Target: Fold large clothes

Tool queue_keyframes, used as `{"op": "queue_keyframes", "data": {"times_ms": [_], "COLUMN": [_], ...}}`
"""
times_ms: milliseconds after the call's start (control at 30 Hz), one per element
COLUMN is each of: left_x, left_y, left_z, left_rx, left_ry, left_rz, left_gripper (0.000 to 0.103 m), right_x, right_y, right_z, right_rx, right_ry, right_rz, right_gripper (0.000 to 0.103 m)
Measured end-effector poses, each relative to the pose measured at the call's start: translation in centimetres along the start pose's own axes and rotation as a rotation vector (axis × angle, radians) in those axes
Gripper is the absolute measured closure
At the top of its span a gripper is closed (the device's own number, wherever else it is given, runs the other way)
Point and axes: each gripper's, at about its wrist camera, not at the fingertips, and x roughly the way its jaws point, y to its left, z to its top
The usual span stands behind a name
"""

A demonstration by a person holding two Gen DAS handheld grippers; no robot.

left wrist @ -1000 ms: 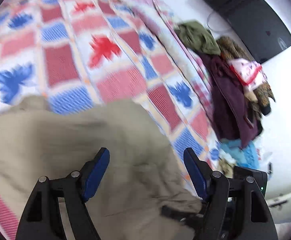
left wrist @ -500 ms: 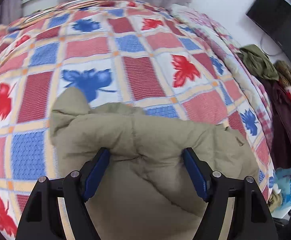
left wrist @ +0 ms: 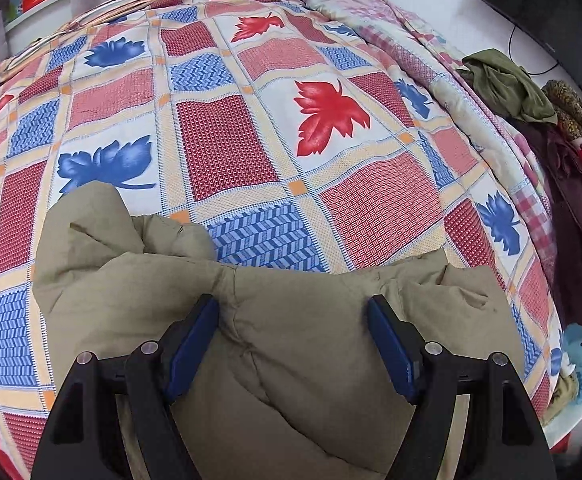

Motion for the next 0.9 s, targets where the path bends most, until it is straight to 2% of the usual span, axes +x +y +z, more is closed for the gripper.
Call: {"op": "queue_keyframes", "data": {"times_ms": [67,100,133,200,267,333,467,500,567,600,700,767,833,900], "left_x": [-0.1,-0.2,-0.2,-0.2,-0.3,-0.5,-1.9,-2.7,-4.5,-5.4,-8.4,-9.4,-9.7,-9.7], "left_y": [0.2,0.3,0.3,0.2,0.2,0.3,0.7,0.9,1.3,1.6,3.4,4.6,5.7,6.5], "left_z": [0.0,0.0,-0.1,-0.1,0.0,0.0,0.1,0.1,-0.1,-0.3,-1.8,-3.0,-4.3,-5.6], "left_rx": [-0.002,-0.002,-0.001,-0.001,-0.001,-0.005,-0.024,-0.026,-0.021,-0.022,-0.048,-0.07,-0.092,-0.121], "left_ry": [0.001,0.0,-0.001,-0.003,-0.004,-0.007,-0.016,-0.02,-0.042,-0.056,-0.085,-0.071,-0.036,-0.006], "left_rz": [-0.004,-0.007,-0.006,-0.003,-0.003,-0.003,0.009,0.02,0.06,0.072,0.086,0.11,0.121,0.108], "left_gripper": [0.026,0.026,0.026,0.026,0.026,0.026,0.026,0.026,0.026,0.026,0.026,0.026,0.026,0.026], "right_x": [-2.8,-3.7,-4.8,-6.1,-5.3,-2.4,3.6,4.5,5.9,6.4,6.5,6.5,6.8,7.0], "right_y": [0.6,1.0,1.5,3.0,4.6,5.9,7.4,7.9,9.0,9.6,11.1,11.6,11.1,9.9], "right_z": [0.4,0.7,1.1,2.7,4.8,7.9,11.6,12.2,12.7,12.7,12.1,11.7,11.4,11.2], "right_rx": [-0.02,-0.034,-0.053,-0.091,-0.11,-0.111,-0.027,-0.017,-0.019,-0.041,-0.173,-0.246,-0.27,-0.257], "right_ry": [-0.048,-0.071,-0.104,-0.141,-0.132,-0.1,-0.038,-0.028,-0.017,-0.005,-0.014,-0.022,-0.015,0.0], "right_rz": [0.048,0.055,0.064,0.131,0.181,0.217,0.264,0.274,0.253,0.207,0.063,-0.029,-0.074,-0.08], "right_gripper": [0.077,0.067,0.05,0.038,0.038,0.038,0.038,0.039,0.072,0.092,0.096,0.097,0.097,0.097]}}
